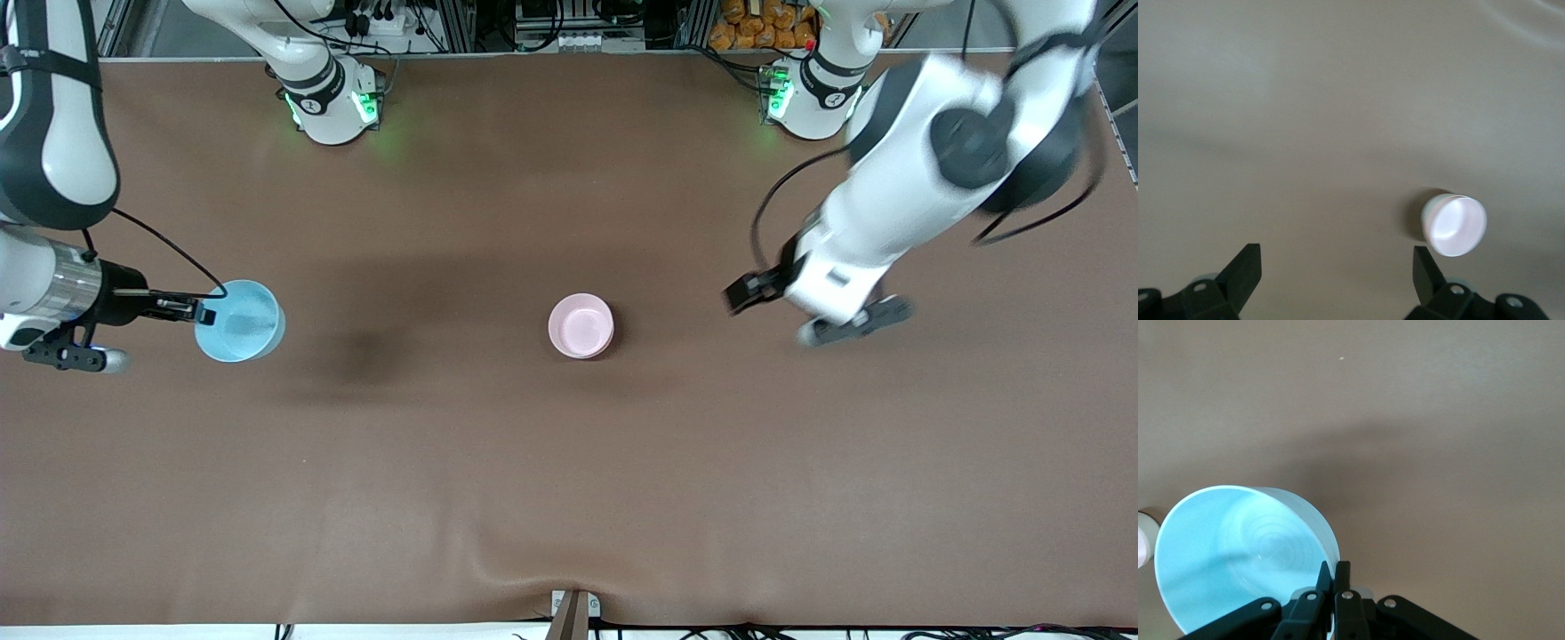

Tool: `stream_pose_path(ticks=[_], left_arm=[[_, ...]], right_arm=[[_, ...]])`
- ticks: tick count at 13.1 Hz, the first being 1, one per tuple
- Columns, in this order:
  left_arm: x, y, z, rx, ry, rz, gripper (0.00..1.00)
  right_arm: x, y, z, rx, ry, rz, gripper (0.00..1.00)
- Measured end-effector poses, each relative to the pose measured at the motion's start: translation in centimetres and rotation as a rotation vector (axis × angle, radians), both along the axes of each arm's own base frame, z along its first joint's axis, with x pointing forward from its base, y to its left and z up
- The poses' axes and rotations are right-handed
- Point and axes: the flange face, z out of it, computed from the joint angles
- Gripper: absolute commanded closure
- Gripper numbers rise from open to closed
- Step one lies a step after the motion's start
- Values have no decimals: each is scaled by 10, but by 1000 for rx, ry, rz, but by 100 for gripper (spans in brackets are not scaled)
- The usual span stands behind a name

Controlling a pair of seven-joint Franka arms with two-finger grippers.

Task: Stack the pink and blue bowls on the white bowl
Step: 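Open the left gripper and raise it away from the pink bowl, then carry the blue bowl with the right gripper over the pink bowl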

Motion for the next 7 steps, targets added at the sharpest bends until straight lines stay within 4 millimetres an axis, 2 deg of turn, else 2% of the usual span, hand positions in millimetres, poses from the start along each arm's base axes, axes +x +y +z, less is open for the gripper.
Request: stream_pose_path(ticks=[2,4,6,7], left_arm=[[-14,29,42,58,-7,-55,0],[-16,71,78,75,12,-88,0],[-16,108,100,78,7,-76,0],[-20,116,110,83,-2,-74,0]], right_arm=[[1,29,3,5,-3,28,100],[1,54,6,3,-3,36,100],[-1,83,7,-7,7,2,100],[-3,107,8,-14,6,-10,100]])
